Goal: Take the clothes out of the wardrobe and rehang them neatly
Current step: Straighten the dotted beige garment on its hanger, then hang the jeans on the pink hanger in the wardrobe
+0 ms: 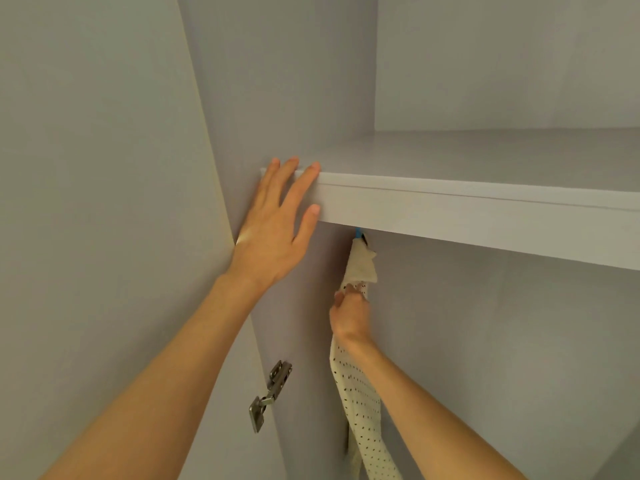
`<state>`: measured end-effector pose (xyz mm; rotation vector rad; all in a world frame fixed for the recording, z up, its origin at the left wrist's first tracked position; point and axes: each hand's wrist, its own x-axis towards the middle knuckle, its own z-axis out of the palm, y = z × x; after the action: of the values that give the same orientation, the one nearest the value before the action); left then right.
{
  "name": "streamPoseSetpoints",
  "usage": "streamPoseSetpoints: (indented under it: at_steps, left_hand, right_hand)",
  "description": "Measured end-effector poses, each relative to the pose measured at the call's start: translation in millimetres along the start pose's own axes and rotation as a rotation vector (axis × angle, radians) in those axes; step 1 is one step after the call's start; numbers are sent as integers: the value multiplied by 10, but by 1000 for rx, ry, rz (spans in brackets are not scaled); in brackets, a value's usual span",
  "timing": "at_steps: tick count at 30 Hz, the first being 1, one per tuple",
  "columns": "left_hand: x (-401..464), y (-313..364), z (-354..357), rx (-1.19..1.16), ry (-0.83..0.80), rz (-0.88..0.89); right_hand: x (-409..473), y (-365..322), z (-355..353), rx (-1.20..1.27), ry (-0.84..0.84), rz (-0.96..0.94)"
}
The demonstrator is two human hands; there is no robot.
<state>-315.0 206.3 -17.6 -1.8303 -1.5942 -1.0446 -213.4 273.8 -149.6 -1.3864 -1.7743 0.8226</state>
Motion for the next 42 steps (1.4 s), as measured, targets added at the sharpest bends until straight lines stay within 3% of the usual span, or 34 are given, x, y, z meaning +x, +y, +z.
streamPoseSetpoints:
  at_steps: [5,21,27,34,42]
  left_hand:
    - [-16,27,-11,-3,-25,-14]
    - [-80,84,-11,7,-23,-62]
    - [-637,99,11,111,-150,-61]
    - [-1540,311,157,122,-331,-146]
    - [-2960,736,-167,167,-518,-345]
  right_hand:
    - [91,-103,222,-16,-182,-34]
    - [253,-84,213,-154,-534,-122]
    - [169,-34,1,-216,-509,-307]
    - [-438,232,-278,-491,-290,-578]
    - [-1535,680,-385,-617,-432,-586]
